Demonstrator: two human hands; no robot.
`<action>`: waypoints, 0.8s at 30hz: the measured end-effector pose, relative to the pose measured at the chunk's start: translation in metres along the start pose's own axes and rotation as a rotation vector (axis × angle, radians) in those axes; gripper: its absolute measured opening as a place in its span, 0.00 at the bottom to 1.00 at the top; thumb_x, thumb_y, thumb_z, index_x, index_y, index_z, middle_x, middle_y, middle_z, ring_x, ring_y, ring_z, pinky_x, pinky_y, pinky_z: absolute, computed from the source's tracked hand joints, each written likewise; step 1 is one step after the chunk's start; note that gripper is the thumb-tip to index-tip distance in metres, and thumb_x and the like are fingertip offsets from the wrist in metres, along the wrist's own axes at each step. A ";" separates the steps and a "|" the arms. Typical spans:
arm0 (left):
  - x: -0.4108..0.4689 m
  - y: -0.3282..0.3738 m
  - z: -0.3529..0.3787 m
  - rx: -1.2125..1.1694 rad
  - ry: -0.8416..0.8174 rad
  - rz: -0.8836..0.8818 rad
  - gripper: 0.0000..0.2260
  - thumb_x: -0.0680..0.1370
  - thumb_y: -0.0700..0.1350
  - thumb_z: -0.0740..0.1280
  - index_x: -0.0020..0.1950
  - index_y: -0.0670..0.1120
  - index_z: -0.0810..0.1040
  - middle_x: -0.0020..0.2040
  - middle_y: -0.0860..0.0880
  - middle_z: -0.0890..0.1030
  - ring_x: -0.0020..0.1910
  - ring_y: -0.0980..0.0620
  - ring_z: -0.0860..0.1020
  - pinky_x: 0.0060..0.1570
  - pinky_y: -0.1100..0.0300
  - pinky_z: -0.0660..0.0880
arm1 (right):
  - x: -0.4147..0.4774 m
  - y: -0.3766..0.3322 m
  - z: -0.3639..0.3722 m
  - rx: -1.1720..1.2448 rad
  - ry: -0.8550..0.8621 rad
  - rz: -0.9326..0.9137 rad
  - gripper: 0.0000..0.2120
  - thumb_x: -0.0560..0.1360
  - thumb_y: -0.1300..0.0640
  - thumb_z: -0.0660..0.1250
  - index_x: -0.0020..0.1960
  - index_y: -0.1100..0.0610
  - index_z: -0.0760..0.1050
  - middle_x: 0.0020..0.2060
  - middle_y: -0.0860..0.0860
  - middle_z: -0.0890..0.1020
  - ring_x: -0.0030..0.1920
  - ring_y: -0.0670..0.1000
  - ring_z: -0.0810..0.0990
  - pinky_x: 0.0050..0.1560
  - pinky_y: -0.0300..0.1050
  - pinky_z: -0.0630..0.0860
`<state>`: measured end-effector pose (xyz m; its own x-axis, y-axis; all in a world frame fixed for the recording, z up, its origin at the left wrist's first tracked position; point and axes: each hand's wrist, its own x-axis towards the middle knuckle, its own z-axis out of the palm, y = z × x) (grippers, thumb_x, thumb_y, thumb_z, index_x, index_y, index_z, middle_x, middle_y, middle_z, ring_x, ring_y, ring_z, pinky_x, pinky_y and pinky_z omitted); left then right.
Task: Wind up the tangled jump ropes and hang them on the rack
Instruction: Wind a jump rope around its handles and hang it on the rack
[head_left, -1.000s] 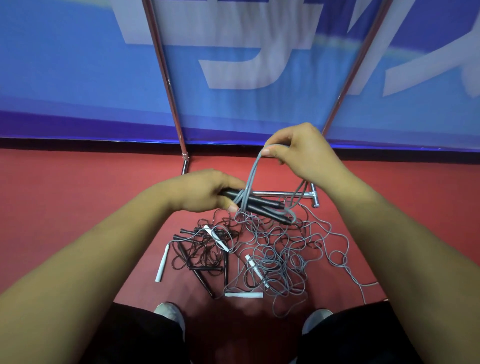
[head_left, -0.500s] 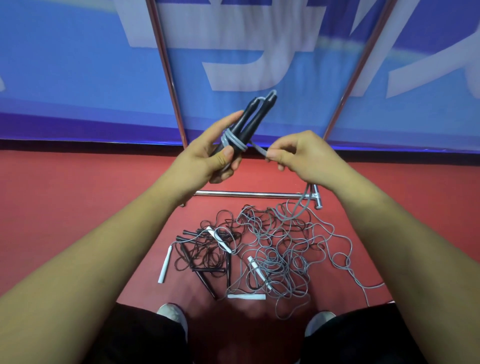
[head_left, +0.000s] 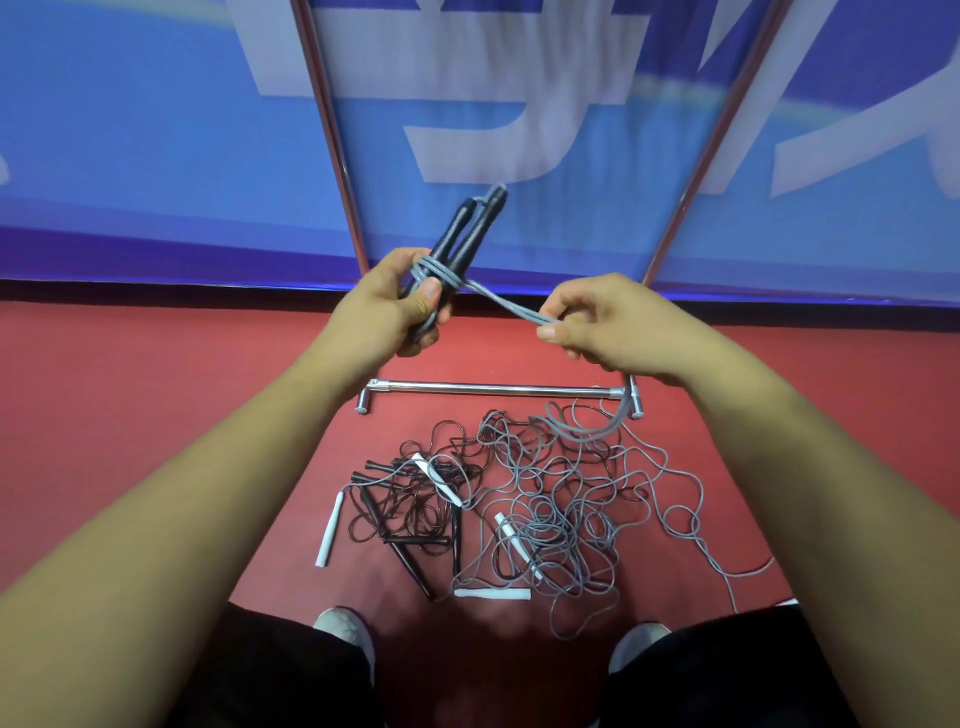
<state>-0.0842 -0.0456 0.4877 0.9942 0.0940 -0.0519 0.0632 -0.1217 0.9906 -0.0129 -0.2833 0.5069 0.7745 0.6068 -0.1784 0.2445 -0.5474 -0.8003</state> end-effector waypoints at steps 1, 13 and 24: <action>0.002 -0.001 -0.003 -0.004 0.041 -0.021 0.09 0.85 0.38 0.58 0.64 0.42 0.70 0.36 0.46 0.75 0.28 0.52 0.70 0.28 0.64 0.64 | 0.000 0.002 -0.001 -0.002 0.024 0.010 0.04 0.78 0.57 0.69 0.45 0.56 0.80 0.27 0.49 0.76 0.26 0.46 0.69 0.29 0.40 0.66; 0.014 -0.015 -0.006 -0.073 0.104 -0.238 0.09 0.85 0.44 0.59 0.63 0.43 0.71 0.36 0.46 0.76 0.28 0.50 0.72 0.26 0.63 0.64 | -0.006 -0.007 0.006 0.134 0.014 0.109 0.13 0.83 0.59 0.59 0.43 0.56 0.78 0.27 0.48 0.73 0.28 0.47 0.65 0.28 0.40 0.64; 0.016 -0.020 -0.007 0.016 0.120 -0.142 0.13 0.80 0.55 0.68 0.54 0.48 0.70 0.34 0.46 0.73 0.27 0.53 0.67 0.27 0.63 0.63 | -0.009 -0.018 0.003 -0.122 0.108 -0.060 0.10 0.74 0.50 0.74 0.43 0.56 0.78 0.19 0.43 0.65 0.23 0.44 0.62 0.26 0.35 0.59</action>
<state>-0.0707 -0.0344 0.4680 0.9577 0.2285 -0.1750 0.2049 -0.1144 0.9721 -0.0258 -0.2771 0.5215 0.8133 0.5783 -0.0646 0.3557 -0.5819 -0.7314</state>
